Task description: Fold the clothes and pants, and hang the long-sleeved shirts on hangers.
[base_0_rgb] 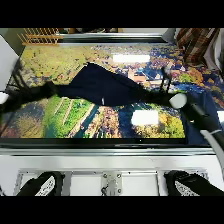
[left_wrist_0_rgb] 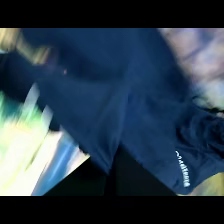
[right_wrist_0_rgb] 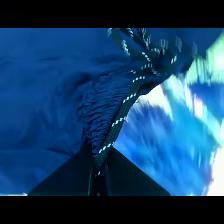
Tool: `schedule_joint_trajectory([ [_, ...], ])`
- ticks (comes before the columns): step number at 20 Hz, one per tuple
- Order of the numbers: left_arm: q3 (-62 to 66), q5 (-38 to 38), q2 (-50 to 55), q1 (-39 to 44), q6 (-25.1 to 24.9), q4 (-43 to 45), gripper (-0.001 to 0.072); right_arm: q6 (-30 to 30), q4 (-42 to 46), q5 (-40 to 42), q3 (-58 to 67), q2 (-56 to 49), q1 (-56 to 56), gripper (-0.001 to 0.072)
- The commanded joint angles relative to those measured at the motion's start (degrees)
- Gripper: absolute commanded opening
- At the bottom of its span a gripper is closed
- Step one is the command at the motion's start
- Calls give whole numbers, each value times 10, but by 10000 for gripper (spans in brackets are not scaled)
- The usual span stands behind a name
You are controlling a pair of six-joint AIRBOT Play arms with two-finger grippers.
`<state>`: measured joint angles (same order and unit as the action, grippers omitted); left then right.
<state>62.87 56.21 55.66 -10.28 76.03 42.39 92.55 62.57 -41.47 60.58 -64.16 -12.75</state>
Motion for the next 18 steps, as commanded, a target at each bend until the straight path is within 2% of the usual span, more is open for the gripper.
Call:
schedule_joint_trajectory([
  [1,181,25,-106,-1,11,-1,6,-47,22,-196,178,86,31,20],
  [3,257,14,-159,-1,27,0,6,-17,19,-227,241,139,30,20],
  [6,318,-7,-216,-1,42,1,6,69,16,-228,263,217,30,20],
  [10,337,-8,-216,-1,50,1,6,181,15,-299,261,245,30,20],
  [12,337,20,-172,-1,65,1,6,207,13,-351,250,225,30,21],
  [14,337,58,-108,-1,66,1,6,207,9,-395,225,188,30,20],
  [18,337,132,80,0,75,0,6,180,2,-406,152,73,30,20],
])
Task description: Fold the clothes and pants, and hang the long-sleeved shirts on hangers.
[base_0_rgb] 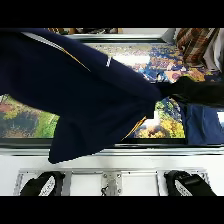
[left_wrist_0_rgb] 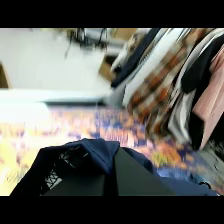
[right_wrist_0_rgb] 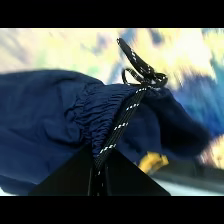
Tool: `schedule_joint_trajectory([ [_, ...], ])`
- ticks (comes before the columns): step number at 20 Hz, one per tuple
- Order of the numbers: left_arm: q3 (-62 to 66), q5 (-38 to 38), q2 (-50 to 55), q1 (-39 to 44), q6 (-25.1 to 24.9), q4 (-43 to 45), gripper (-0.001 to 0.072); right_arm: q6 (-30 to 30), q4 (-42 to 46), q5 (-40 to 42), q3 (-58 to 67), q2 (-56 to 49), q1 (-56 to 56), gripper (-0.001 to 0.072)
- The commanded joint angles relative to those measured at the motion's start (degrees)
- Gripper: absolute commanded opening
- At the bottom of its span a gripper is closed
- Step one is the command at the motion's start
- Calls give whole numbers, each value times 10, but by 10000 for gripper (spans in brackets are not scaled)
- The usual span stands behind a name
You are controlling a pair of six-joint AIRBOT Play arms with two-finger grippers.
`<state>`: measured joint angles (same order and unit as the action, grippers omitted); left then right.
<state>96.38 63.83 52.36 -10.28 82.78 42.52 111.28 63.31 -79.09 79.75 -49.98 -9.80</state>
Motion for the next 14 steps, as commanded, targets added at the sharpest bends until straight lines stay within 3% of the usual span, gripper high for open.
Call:
schedule_joint_trajectory([
  [1,2,68,162,4,8,0,6,-18,-5,-24,-46,-106,0,20],
  [4,2,69,309,22,8,0,6,-35,-5,39,-46,-226,0,20],
  [8,2,0,423,33,11,-4,6,-35,-5,123,-30,-328,1,20],
  [11,3,-3,439,28,12,-5,6,-35,1,156,-22,-336,1,20],
  [14,2,35,400,16,10,13,6,-35,20,134,-15,-312,-1,20],
])
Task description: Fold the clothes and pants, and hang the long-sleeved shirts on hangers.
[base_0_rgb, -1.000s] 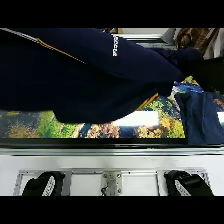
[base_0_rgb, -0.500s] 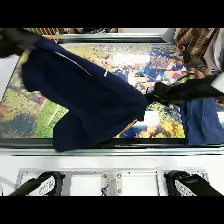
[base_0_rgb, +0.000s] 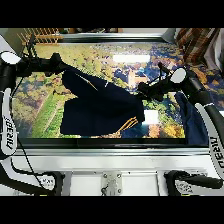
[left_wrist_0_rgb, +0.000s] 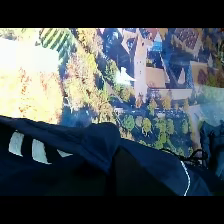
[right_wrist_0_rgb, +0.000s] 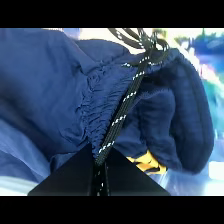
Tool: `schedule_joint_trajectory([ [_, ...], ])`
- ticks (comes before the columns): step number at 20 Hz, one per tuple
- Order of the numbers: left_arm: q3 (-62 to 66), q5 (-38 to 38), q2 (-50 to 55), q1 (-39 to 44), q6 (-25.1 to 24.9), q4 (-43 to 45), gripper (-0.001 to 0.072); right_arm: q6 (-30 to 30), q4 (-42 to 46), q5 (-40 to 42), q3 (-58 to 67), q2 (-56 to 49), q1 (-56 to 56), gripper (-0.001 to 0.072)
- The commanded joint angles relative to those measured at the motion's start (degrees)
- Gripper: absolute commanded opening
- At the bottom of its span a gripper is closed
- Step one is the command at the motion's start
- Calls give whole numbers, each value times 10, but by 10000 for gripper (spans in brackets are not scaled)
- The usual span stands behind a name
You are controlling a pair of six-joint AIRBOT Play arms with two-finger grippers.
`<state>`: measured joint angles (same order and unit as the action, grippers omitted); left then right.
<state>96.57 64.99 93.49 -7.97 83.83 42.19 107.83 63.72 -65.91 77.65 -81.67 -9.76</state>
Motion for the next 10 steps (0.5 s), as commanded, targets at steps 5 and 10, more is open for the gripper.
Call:
schedule_joint_trajectory([
  [5,-156,35,-183,-5,-1,137,6,0,140,-97,0,67,-42,21],
  [10,-395,-12,-313,-3,-9,138,6,3,203,-114,-78,95,-97,21],
])
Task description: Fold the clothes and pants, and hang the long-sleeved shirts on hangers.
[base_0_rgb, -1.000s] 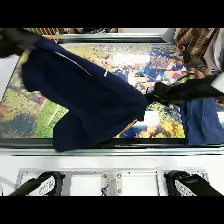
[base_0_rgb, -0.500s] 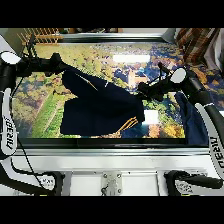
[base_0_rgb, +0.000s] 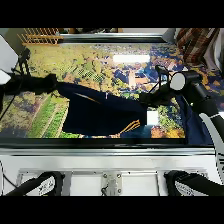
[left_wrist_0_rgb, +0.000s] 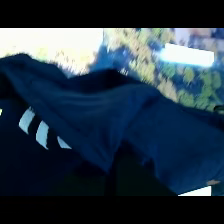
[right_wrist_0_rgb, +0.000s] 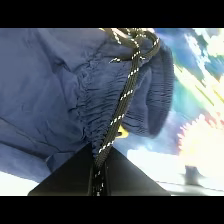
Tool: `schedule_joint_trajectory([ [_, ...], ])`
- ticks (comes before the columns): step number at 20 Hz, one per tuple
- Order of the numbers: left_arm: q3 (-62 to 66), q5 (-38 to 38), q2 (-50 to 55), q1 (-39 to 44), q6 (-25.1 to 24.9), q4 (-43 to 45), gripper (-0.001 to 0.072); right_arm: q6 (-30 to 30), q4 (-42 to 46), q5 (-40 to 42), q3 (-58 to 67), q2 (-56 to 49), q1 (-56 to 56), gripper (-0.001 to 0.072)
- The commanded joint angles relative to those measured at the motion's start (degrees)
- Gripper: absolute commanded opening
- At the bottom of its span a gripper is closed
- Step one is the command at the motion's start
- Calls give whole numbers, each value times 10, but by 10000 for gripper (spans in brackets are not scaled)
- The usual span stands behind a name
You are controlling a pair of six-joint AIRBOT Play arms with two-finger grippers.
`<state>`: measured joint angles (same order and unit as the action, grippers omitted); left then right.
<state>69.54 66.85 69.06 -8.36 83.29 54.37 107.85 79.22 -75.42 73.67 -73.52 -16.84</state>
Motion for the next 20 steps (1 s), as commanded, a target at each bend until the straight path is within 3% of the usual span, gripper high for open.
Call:
schedule_joint_trajectory([
  [1,-171,-53,-85,0,-4,15,6,11,52,-11,-63,14,-31,20],
  [9,-415,-154,-166,1,-6,16,6,19,39,19,-186,13,-52,22],
  [15,-418,-167,-116,1,-6,14,7,19,10,19,-194,14,-51,33],
  [16,-402,-156,-109,1,-7,15,70,16,9,20,-193,16,-51,50],
  [17,-385,-146,-107,1,-10,15,323,14,7,21,-192,23,-50,217],
  [18,-366,-137,-114,0,-10,16,480,4,5,20,-189,37,-49,407],
  [19,-345,-129,-129,-3,-10,16,494,-10,6,16,-181,55,-47,513],
  [20,-323,-125,-151,-6,-10,16,494,-19,6,14,-172,77,-43,536],
])
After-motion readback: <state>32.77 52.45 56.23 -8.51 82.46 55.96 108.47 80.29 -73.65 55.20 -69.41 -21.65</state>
